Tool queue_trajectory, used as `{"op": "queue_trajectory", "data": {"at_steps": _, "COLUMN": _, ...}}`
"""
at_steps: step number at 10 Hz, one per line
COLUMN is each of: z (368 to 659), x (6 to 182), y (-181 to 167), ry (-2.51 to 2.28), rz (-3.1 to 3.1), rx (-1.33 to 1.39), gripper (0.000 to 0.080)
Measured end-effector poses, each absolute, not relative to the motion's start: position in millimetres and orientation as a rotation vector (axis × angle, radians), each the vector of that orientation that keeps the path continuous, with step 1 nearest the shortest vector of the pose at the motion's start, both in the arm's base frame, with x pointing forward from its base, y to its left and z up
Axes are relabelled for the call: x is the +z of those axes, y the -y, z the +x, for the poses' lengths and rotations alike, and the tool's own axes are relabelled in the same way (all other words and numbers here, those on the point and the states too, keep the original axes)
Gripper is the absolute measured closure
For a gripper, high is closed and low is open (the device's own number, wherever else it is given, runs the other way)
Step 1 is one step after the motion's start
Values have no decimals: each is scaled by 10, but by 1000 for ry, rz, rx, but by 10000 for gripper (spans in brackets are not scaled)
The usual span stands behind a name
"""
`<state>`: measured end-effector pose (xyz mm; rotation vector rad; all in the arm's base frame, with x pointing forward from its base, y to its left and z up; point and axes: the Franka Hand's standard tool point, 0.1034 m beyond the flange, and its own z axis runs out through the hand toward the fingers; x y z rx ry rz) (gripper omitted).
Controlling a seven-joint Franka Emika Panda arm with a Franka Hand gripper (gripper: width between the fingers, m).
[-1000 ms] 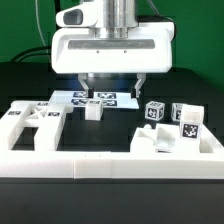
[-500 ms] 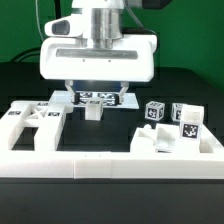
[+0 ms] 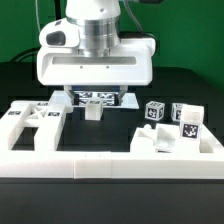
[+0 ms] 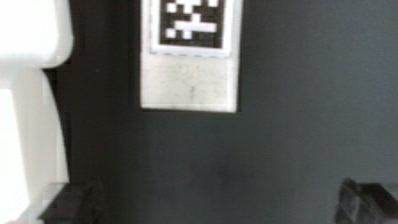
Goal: Assemble chair
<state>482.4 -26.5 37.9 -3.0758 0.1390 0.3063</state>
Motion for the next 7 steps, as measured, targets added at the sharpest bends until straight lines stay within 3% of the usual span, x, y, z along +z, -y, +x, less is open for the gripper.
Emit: {"op": "queue_trajectory", "data": {"at_steps": 7, "z": 4668, "x": 372, "y": 332, "ry": -154, "rz": -2848, "rx": 1141, "gripper": 151}}
